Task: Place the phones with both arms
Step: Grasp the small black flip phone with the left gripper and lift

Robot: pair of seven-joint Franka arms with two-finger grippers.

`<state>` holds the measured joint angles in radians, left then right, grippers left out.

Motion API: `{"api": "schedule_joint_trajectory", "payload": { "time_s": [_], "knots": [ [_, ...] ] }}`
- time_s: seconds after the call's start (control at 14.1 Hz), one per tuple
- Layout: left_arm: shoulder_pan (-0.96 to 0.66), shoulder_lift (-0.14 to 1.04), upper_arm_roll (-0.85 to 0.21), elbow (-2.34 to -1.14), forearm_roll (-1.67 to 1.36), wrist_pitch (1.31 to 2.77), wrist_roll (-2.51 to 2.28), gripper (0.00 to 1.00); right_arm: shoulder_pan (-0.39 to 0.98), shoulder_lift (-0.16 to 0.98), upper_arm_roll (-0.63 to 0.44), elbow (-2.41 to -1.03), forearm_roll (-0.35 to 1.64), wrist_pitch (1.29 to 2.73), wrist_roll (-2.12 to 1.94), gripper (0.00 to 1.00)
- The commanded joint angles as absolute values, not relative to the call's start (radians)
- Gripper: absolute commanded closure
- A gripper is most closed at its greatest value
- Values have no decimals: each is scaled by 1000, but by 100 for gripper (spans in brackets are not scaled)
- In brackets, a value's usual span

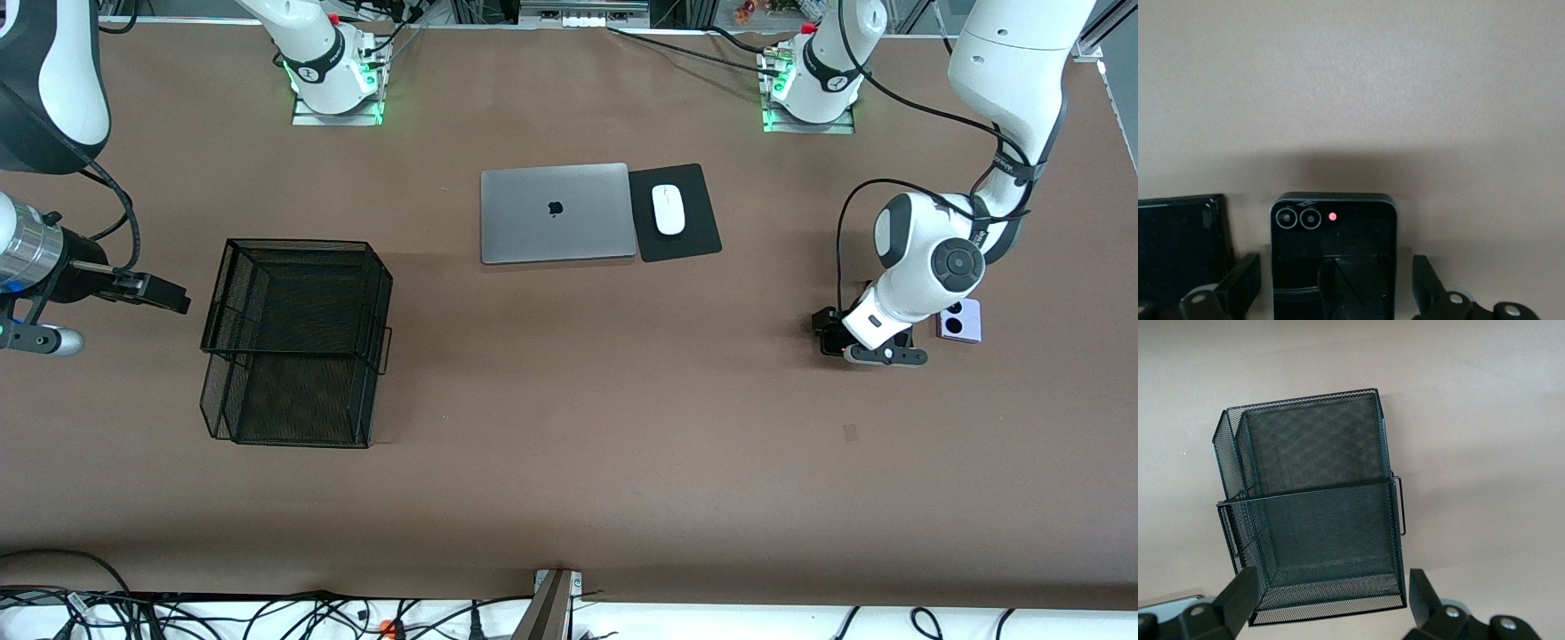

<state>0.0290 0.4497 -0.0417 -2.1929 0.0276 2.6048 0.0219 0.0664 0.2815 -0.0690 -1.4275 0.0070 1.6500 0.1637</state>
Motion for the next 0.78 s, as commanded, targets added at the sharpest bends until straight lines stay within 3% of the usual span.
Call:
{"api": "schedule_joint_trajectory", "payload": {
  "time_s": [0.0, 0.71],
  "knots": [
    [29, 423, -43, -2226, 46, 2626, -18, 0, 63, 267, -66, -1440, 23, 1654, 179, 0],
    [26, 497, -43, -2218, 46, 2734, -44, 0, 63, 267, -64, -1440, 23, 1654, 179, 0]
  ]
}}
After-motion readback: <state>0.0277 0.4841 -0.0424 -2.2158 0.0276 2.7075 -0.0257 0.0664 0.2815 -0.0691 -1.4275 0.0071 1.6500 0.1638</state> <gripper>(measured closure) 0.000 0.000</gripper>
